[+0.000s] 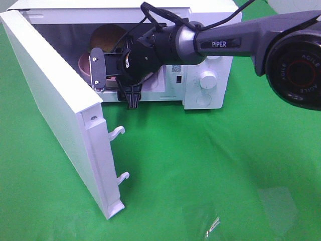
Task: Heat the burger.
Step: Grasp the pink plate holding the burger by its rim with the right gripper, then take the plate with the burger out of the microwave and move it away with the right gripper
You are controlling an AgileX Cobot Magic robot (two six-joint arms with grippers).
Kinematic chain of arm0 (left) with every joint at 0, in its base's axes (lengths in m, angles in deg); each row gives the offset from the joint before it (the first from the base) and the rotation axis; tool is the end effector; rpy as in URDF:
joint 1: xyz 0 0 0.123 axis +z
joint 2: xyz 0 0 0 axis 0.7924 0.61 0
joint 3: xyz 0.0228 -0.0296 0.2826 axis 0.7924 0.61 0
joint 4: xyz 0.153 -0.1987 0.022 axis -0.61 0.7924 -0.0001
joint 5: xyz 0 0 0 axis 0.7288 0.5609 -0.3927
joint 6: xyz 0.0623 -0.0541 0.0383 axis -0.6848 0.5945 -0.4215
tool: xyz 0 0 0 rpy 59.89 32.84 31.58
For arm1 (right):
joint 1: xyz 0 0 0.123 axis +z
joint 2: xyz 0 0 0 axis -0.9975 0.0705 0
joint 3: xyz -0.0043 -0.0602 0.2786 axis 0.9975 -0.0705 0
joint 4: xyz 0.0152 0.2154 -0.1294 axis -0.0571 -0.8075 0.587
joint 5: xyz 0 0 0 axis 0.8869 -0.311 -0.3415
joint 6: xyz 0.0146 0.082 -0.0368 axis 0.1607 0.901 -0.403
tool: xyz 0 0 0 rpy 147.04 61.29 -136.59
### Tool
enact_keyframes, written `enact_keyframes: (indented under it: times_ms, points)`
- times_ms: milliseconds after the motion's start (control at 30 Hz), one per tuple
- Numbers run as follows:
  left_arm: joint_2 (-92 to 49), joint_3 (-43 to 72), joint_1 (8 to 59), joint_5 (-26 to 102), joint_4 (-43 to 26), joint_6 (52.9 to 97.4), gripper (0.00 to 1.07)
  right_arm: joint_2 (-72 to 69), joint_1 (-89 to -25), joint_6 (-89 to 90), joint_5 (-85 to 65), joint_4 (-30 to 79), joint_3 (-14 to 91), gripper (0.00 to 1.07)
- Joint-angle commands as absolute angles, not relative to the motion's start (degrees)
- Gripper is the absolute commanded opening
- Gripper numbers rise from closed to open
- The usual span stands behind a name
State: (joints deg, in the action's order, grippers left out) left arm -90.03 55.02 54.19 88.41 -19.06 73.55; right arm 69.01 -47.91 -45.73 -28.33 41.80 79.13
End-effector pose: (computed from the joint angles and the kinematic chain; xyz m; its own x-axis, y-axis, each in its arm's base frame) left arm -0.0081 -0.0058 0.2822 -0.4368 0.0461 -0.8984 0.0509 0.9984 0.0265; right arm 0.4318 0.3293 0.1309 0.3292 -0.9109 -0.2489 -0.6891 -0.0516 -0.7229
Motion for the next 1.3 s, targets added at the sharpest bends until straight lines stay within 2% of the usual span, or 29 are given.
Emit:
enact_keyframes:
  times_ms: [33, 67, 100, 133, 167, 200, 233, 267, 300, 367, 433, 1133, 1300]
  points:
    - [-90.4, 55.2, 54.0, 88.5, -19.0, 73.8, 1.0, 69.5, -47.9, -45.6, -28.3, 41.1, 79.5, 0.67]
    - [-90.4, 55.2, 54.0, 88.5, -19.0, 73.8, 1.0, 69.5, -47.9, -45.5, -28.4, 41.1, 79.5, 0.58]
    - [-90.4, 55.2, 54.0, 88.5, -19.0, 73.8, 1.0, 69.5, -47.9, -45.5, -28.4, 41.1, 79.5, 0.58]
    - [-90.4, 55.2, 54.0, 88.5, -19.0, 73.8, 1.0, 69.5, -47.9, -45.5, -28.6, 41.1, 79.5, 0.45]
    - [-90.4, 55.2, 54.0, 88.5, -19.0, 73.8, 1.0, 69.5, -47.9, -45.5, -28.6, 41.1, 79.5, 0.45]
    - [-90.4, 55.2, 54.0, 88.5, -19.0, 73.8, 1.0, 69.5, -47.9, -45.4, -28.7, 40.4, 79.5, 0.31]
    - [-90.4, 55.2, 54.0, 88.5, -19.0, 73.8, 1.0, 69.5, -47.9, -45.4, -28.7, 40.4, 79.5, 0.31]
    - [-90.4, 55.2, 54.0, 88.5, -19.0, 73.8, 1.0, 69.5, -47.9, -45.2, -28.8, 39.6, 79.5, 0.24]
    - [-90.4, 55.2, 54.0, 88.5, -19.0, 73.8, 1.0, 69.5, -47.9, -45.2, -28.8, 39.6, 79.5, 0.24]
    - [-90.4, 55.2, 54.0, 88.5, -19.0, 73.8, 1.0, 69.5, -47.9, -44.5, -29.5, 36.2, 79.5, 0.03]
    - [-90.4, 55.2, 54.0, 88.5, -19.0, 73.8, 1.0, 69.5, -47.9, -44.5, -29.6, 36.2, 79.5, 0.0]
    - [-90.4, 55.2, 54.0, 88.5, -19.0, 73.8, 1.0, 65.5, -47.9, -48.1, -36.9, 34.6, 79.4, 0.0]
    - [-90.4, 55.2, 54.0, 88.5, -19.0, 73.8, 1.0, 62.1, -47.9, -55.0, -32.5, 33.6, 73.0, 0.0]
